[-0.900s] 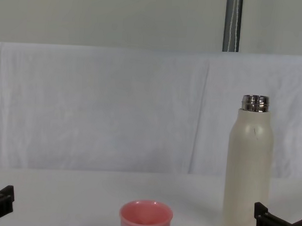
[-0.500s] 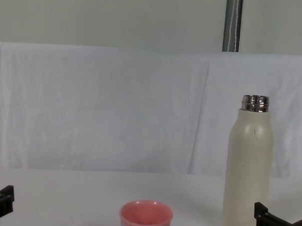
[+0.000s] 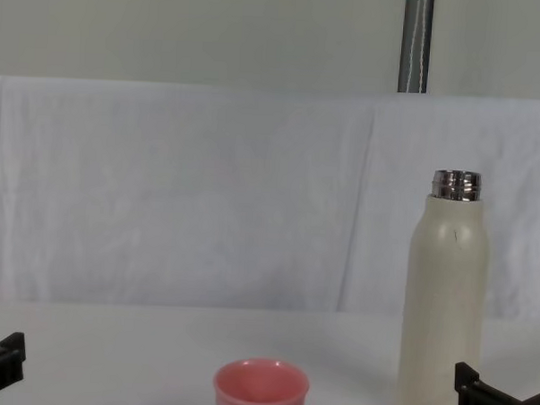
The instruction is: Grasp the thermos with one hand and pour water into the cup lid.
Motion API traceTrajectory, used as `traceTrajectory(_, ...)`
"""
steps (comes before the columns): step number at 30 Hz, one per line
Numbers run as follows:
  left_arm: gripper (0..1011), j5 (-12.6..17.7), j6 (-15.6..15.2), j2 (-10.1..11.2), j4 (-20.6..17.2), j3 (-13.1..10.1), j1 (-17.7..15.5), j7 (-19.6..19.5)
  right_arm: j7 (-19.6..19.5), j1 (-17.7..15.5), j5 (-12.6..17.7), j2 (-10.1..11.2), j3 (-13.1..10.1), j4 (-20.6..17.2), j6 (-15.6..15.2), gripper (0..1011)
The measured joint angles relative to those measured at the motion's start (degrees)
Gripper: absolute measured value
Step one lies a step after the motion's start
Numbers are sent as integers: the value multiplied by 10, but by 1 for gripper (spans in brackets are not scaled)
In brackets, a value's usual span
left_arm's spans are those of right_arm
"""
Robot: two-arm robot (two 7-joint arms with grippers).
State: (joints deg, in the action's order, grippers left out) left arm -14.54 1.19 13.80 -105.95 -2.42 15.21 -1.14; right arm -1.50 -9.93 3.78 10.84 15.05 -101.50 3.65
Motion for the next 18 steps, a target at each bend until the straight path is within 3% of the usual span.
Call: traceTrajectory(18,1001,0,0,0,0,0,0,0,0,0,0,0,0,0,0,1002)
